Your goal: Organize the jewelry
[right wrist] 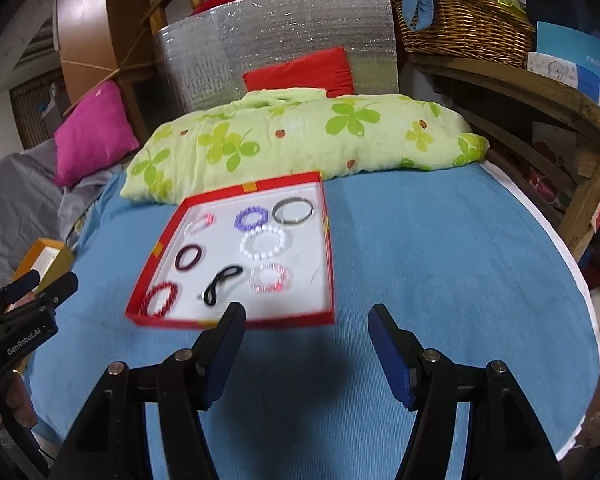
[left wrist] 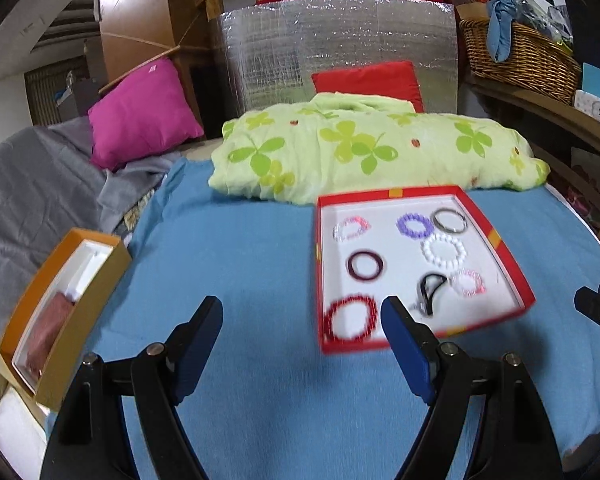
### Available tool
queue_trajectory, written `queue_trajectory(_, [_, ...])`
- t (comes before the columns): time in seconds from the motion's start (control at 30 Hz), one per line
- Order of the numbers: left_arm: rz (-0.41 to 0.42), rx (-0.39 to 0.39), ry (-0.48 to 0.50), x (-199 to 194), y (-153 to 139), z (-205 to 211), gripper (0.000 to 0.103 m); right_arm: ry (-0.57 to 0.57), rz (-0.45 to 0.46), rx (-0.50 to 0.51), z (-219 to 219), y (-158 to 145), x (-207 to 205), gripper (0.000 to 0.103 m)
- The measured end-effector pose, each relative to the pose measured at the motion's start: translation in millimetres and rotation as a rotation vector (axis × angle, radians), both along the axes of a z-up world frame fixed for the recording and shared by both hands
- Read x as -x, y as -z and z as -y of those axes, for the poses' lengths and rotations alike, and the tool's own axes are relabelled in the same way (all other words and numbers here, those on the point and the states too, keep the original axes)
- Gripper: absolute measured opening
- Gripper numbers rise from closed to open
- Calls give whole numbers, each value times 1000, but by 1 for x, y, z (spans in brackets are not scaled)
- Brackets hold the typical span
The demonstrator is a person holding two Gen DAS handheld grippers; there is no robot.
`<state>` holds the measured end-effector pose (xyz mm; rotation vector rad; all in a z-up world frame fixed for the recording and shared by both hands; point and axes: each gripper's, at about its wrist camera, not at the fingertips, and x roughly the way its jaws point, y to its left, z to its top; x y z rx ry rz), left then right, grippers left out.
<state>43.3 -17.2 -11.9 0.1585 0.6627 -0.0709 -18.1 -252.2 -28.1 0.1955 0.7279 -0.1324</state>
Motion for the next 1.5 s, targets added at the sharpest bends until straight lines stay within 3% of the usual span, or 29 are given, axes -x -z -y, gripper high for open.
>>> queue_trajectory(0.3, [-50, 9, -25, 7, 21, -13, 82, -35, -50, 27, -18, 16, 0, 68])
queue_trajectory(0.5, [-34, -18, -23, 0, 24, -12, 82, -61, -98, 54, -28, 28, -16, 68])
queue_trajectory(1.5, [-17, -14, -36, -1, 21, -23, 82, -70, -76, 62, -42, 26, -21, 68])
